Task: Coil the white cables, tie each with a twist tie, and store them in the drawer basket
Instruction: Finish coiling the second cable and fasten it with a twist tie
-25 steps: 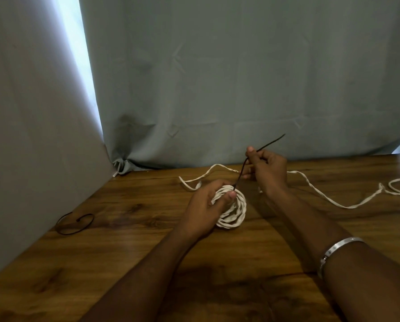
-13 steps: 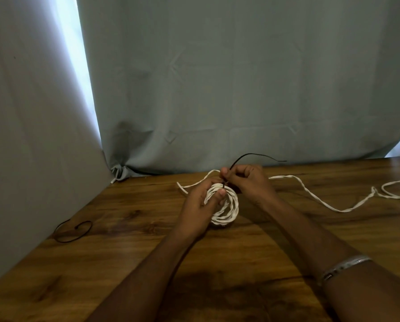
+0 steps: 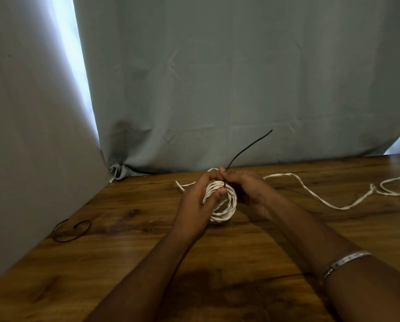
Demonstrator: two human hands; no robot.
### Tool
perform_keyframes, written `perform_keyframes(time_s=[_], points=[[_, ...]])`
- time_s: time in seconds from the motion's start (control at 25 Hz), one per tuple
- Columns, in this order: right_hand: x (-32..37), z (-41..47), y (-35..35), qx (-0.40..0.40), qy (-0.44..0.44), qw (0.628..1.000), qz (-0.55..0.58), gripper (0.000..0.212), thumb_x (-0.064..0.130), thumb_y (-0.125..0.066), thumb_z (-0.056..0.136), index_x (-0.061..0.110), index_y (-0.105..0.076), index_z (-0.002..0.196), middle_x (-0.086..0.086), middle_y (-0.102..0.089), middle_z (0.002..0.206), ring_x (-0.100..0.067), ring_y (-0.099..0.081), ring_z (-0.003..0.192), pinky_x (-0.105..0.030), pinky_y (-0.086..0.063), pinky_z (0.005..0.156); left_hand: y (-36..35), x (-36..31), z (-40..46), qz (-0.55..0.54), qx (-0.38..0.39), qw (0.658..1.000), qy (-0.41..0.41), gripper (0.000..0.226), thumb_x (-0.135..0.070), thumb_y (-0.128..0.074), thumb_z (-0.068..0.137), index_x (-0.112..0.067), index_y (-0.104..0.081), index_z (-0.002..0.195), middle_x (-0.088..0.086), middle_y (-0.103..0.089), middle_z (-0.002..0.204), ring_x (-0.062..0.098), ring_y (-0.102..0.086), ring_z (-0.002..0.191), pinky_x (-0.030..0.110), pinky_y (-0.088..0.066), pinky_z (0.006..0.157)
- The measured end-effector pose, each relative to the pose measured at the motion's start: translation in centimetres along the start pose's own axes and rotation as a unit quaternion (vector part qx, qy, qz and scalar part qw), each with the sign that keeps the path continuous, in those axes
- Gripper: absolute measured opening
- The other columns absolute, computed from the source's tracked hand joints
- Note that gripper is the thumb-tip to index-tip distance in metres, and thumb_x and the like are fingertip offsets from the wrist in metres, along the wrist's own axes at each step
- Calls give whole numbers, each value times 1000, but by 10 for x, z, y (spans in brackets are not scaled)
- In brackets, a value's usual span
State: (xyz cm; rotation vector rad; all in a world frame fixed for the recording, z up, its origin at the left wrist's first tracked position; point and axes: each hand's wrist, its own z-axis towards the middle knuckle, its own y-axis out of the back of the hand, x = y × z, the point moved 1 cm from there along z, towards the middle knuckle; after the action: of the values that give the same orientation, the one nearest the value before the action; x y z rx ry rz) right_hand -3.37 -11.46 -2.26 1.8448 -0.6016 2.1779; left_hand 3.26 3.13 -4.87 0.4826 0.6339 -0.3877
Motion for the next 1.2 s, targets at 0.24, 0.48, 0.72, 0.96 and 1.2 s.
perform_keyframes(time_s=[0.24,0.48,0.72,0.96,1.2], points=[[3,2,-9,-48,181,982,-15,31,14,-74,92,7,-57,67,-6,-63,60,-13,-60,56,-24,-50,57,-6,0,0,-84,-3,994,64,19,-27,-67,98,-19,-66,116,5,-76,103,22,-74,96,45,-60,85],[2,6,-14,-106,245,959,-90,31,18,-74,93,7,-59,69,-10,-62,64,-19,-58,63,-32,-48,63,-11,-2,6,-149,-83,981,94,16,-19,-71,96,-8,-69,109,4,-76,85,10,-71,75,21,-52,64],[-8,9,-10,-226,260,923,-172,35,21,-74,93,5,-56,69,-15,-60,63,-15,-51,57,-30,-43,56,-25,2,8,-127,-28,983,128,11,-17,-63,101,-9,-70,104,-11,-68,68,-1,-62,62,16,-48,57],[-8,13,-5,-206,182,958,-85,35,23,-77,92,13,-60,63,4,-57,51,-9,-51,49,-27,-44,57,-18,4,2,-97,6,990,100,27,-29,-62,99,-17,-69,123,4,-77,107,23,-74,101,44,-59,91],[-4,5,-6,-106,115,988,3,30,24,-75,93,8,-67,69,-8,-66,59,-16,-60,51,-27,-50,53,-10,11,2,-61,11,995,84,26,-26,-66,98,-19,-66,123,3,-76,112,21,-72,106,57,-55,97]])
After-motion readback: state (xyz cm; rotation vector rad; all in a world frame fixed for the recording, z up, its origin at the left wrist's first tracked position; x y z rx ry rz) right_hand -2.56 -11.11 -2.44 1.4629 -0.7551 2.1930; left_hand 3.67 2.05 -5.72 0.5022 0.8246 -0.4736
